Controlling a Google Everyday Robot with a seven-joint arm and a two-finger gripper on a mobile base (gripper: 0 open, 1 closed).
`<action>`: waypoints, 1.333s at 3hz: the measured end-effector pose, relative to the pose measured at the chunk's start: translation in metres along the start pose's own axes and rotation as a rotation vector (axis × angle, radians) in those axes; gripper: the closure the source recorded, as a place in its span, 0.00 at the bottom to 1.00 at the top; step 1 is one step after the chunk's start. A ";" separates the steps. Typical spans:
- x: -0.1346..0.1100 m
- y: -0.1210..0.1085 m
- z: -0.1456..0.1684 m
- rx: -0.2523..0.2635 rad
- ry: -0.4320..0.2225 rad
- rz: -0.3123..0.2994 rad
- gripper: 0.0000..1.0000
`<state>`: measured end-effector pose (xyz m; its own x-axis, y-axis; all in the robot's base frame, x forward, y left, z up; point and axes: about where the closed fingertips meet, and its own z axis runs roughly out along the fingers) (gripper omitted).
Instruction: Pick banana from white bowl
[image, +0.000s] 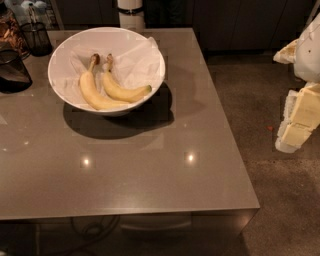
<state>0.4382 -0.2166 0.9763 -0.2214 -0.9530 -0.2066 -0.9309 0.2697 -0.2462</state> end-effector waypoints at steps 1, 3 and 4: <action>0.000 0.000 0.000 0.001 0.000 0.000 0.00; -0.017 -0.027 0.030 -0.064 0.142 0.181 0.00; -0.046 -0.047 0.057 -0.105 0.168 0.253 0.00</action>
Offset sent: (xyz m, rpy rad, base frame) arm 0.0385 0.0120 -0.0229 -0.1560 0.1925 -0.4899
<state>0.5085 -0.1770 0.9433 -0.4867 -0.8692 -0.0876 -0.8630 0.4939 -0.1060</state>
